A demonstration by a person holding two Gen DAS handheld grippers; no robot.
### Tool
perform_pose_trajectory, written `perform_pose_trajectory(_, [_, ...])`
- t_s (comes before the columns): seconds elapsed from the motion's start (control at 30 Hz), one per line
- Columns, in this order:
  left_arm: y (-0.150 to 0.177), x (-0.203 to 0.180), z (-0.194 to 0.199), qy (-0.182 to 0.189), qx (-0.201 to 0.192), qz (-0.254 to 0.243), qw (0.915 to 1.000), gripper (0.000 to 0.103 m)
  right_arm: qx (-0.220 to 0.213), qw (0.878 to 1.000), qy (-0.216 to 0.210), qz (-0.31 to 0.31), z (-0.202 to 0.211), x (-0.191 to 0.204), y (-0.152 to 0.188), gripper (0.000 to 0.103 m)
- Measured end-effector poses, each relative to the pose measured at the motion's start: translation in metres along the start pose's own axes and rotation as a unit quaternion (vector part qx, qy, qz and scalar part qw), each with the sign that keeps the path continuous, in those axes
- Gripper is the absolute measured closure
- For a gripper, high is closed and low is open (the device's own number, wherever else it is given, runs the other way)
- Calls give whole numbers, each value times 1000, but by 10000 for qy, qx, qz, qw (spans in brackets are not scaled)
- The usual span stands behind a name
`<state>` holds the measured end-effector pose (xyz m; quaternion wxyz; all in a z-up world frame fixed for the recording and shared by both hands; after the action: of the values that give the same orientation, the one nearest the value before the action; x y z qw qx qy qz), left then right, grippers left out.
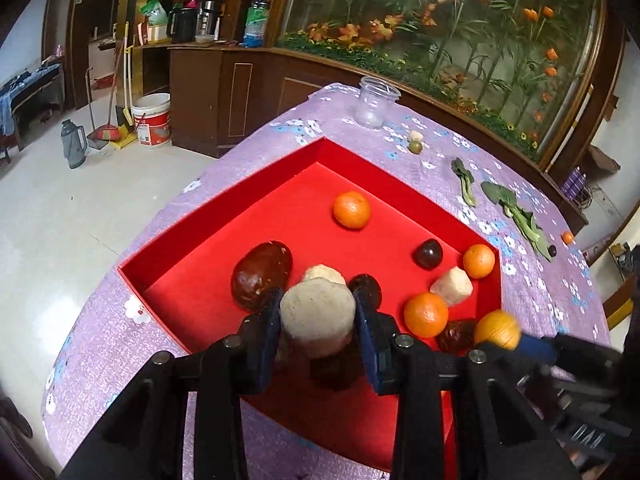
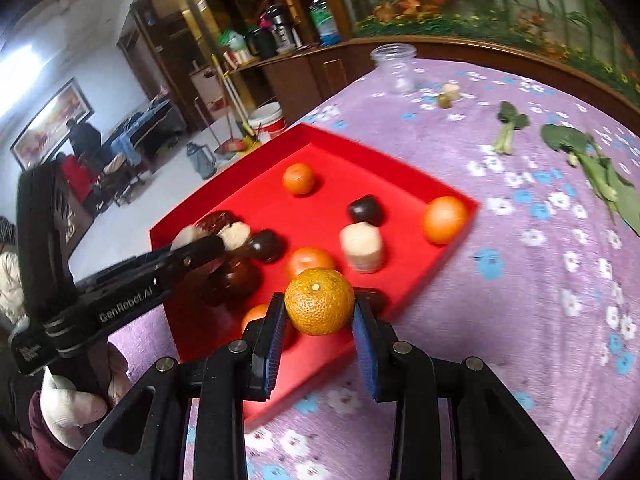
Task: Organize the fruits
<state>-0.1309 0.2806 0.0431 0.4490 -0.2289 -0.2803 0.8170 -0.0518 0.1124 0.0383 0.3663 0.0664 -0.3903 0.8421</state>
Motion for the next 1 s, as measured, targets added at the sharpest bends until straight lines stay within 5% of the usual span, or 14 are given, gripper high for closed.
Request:
perform_pose_trajectory(0.13, [-6, 6, 6, -3, -161, 94, 9998, 48, 51, 9998, 2, 175, -7, 10, 5, 66])
perform_pose_trajectory(0.27, [-10, 9, 11, -19, -264, 161, 9995, 41, 41, 9987, 163, 473, -13, 22, 10, 65])
perform_pose_trajectory(0.47, [-12, 6, 18, -35, -353, 151, 9993, 36, -28, 9972, 218, 720, -10, 36, 15, 51])
perform_pose_trajectory(0.8, [-11, 0, 36, -53, -511, 78, 9986, 34, -195, 9977, 128, 644, 6, 45, 24, 50])
perform_pose_trajectory(0.9, [-7, -8, 46, -255, -676, -52, 9974, 34, -359, 9978, 156, 528, 19, 45, 28, 49])
perform_pose_trajectory(1.0, [1, -24, 60, -943, -1005, -294, 9900, 26, -645, 9963, 440, 357, 34, 40, 33, 37])
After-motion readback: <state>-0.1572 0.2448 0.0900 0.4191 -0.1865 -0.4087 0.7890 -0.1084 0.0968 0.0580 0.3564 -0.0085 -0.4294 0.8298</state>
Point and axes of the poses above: each gripper's, at about its wrist camera, not at the fingertips, and z roughly against the way its jaws point, x to its left, y to its underside, the point moved 1 cm from there along -z, roughly the way its jaws point, and after that the axes turned 9 degrees about -y, right-handed, at the moved point
